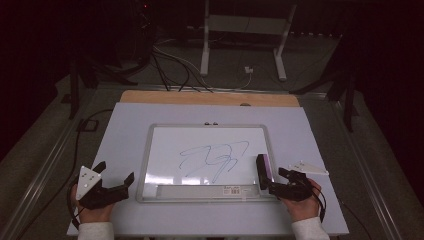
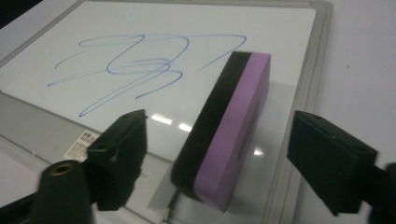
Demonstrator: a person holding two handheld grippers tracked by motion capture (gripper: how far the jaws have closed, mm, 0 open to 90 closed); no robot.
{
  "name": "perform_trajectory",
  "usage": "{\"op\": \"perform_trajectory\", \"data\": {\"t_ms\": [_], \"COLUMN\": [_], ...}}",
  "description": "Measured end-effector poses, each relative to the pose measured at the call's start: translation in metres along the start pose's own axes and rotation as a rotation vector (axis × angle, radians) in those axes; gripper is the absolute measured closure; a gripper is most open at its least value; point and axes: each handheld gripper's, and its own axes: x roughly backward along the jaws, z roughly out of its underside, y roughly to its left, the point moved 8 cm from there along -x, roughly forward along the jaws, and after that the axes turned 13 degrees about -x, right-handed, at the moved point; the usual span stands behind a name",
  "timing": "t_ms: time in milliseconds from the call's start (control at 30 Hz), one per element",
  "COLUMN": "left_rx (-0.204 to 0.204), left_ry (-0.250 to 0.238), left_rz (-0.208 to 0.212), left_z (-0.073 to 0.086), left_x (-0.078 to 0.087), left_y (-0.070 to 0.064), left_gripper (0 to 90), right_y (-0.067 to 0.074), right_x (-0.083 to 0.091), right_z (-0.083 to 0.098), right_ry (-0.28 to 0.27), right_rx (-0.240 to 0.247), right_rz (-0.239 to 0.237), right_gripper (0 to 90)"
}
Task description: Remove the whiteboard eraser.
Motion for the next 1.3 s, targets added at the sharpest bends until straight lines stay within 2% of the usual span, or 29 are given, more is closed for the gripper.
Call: {"op": "perform_trajectory", "data": {"t_ms": [100,267,300,400,600,633,733,833,933,1033,1167,1233,1300], "left_rx": [-0.003,-0.008,-0.008,-0.012,-0.016,-0.016,-0.016,-0.016,-0.016,-0.017,-0.019,-0.019,-0.019], "left_ry": [0.001,0.001,0.001,0.006,0.008,0.008,0.008,0.008,0.008,0.010,0.012,0.013,0.014], "left_rz": [0.002,0.001,0.002,0.003,0.004,0.003,0.003,0.002,0.002,0.002,0.003,0.003,0.003], "left_z": [0.000,0.000,-0.001,0.000,0.000,0.000,0.000,0.000,0.000,0.001,0.001,0.001,0.001], "left_x": [0.000,-0.001,-0.001,-0.001,-0.001,-0.001,-0.001,0.000,0.000,-0.001,-0.001,-0.001,-0.002], "left_y": [-0.001,-0.001,-0.002,-0.002,-0.002,-0.002,-0.002,-0.002,-0.002,-0.002,-0.002,-0.003,-0.003], "left_gripper": [0.7,0.7,0.7,0.7,0.7,0.7,0.7,0.7,0.7,0.7,0.7,0.7,0.7], "right_y": [0.002,0.002,0.002,0.002,0.001,0.000,0.001,0.000,-0.002,-0.002,0.000,0.003,0.002], "right_x": [0.000,-0.005,-0.009,-0.013,-0.023,-0.027,-0.029,-0.028,-0.024,-0.021,-0.018,-0.022,-0.027], "right_z": [0.004,0.007,0.008,0.008,0.010,0.011,0.011,0.010,0.006,-0.002,-0.015,-0.029,-0.034], "right_ry": [0.011,0.027,0.030,0.033,0.062,0.071,0.074,0.065,0.040,0.011,-0.014,-0.032,-0.031], "right_rx": [-0.014,-0.036,-0.045,-0.042,-0.041,-0.044,-0.049,-0.046,-0.037,-0.033,-0.003,0.030,0.040], "right_rz": [-0.002,0.013,0.041,0.074,0.110,0.128,0.140,0.175,0.213,0.214,0.222,0.230,0.235], "right_gripper": [28.7,33.6,36.0,38.2,41.9,46.9,51.0,58.0,62.9,63.6,63.6,63.6,63.5]}}
